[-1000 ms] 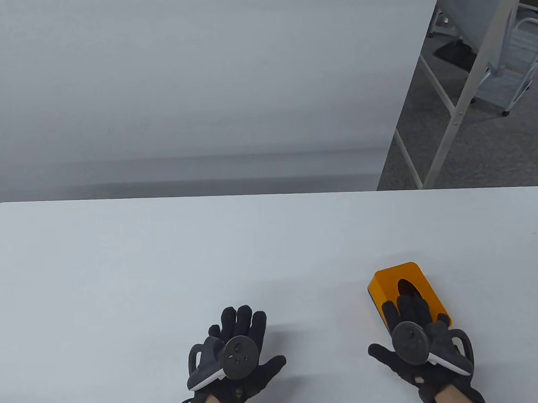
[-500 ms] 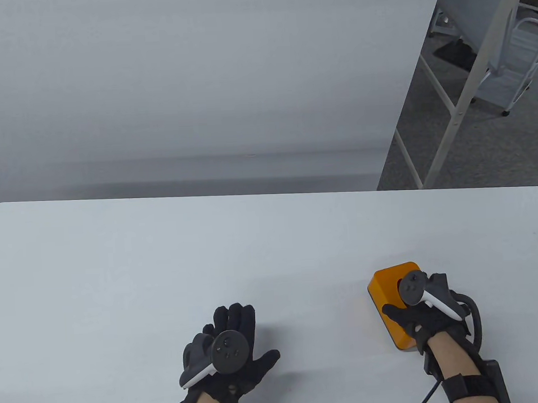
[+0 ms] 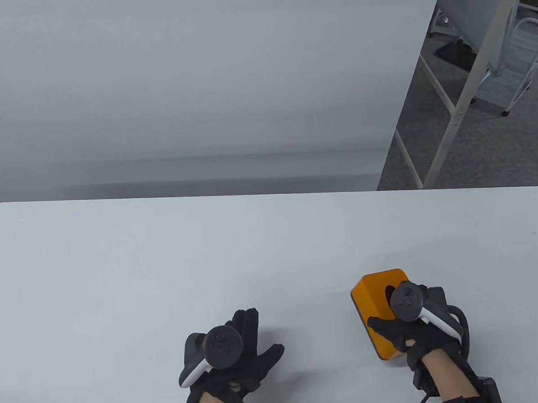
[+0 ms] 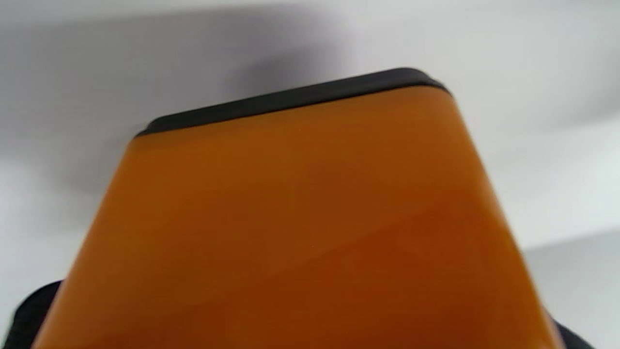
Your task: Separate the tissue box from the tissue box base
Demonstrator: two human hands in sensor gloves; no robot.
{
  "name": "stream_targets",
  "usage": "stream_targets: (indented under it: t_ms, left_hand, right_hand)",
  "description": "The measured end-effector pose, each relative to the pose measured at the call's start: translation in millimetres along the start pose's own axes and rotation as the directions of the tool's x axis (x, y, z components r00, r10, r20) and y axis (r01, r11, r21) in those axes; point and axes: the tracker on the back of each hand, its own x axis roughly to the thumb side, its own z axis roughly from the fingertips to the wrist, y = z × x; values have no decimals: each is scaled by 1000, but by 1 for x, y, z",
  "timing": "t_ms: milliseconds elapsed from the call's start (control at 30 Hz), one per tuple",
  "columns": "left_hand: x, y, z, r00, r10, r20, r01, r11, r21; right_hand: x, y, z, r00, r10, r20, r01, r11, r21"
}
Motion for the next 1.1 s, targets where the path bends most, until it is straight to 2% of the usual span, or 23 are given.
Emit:
stream_targets:
  t_ms: [67,133,267,400,467,600,700,800,900,967,1100]
  left_hand:
    - [0,-5,-3,990,143,17,-142,990,-21]
    - [0,-10,-5,959,281,30,-280,959,-55]
    - [3,-20,-10,855,514,65,-509,857,-77]
    - [6,-31,-11,786,614,71,-610,789,-69]
    - [9,-36,-12,748,661,66,-658,751,-59]
    - [14,-44,-15,697,715,49,-709,698,-101]
    - [15,-44,-16,726,686,54,-683,728,-66]
    - [13,-48,-17,689,724,48,-721,690,-67]
    - [8,-50,-17,650,758,51,-759,651,-6]
    - [7,-49,-17,653,757,40,-757,653,-12]
    - [8,-47,-17,665,746,37,-747,665,12]
  right_hand:
    - [11,4,8,984,-147,96,147,989,4]
    - [19,10,13,936,-296,191,295,955,36]
    - [37,31,16,751,-578,319,553,815,175]
    - [54,49,18,629,-702,334,658,710,251]
    - [62,57,19,586,-728,356,678,681,278]
    - [74,70,20,532,-754,384,696,648,309]
    - [75,76,21,492,-777,393,736,612,289]
    - [77,83,20,457,-796,397,753,583,305]
    - [77,85,19,458,-793,402,751,587,303]
    - [77,86,18,462,-792,399,747,590,307]
    - [75,78,17,497,-767,407,747,616,249]
